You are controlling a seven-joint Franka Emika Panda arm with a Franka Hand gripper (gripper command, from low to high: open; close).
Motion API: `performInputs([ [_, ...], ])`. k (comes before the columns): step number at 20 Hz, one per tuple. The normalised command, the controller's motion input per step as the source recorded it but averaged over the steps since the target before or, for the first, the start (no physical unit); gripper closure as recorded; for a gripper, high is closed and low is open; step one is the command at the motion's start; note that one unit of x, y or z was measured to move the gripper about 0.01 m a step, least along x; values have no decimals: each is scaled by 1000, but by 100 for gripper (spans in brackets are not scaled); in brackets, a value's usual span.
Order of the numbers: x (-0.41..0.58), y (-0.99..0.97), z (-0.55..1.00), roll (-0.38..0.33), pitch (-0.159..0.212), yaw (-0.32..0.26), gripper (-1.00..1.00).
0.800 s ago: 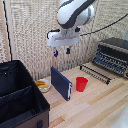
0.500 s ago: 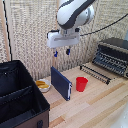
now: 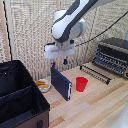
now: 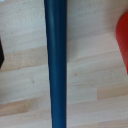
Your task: Please shift your gripper toward the book. Carefully hold the book with your gripper. Gently transport the book using your gripper to the caddy's front section. Safely let the book go into the caddy's front area.
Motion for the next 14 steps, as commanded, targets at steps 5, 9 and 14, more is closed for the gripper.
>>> performInputs([
  [5, 62, 3, -266, -3, 35, 9, -100],
  [9, 49, 0, -254, 0, 0, 0, -100],
  [14, 82, -15, -308, 0, 0, 1, 100],
])
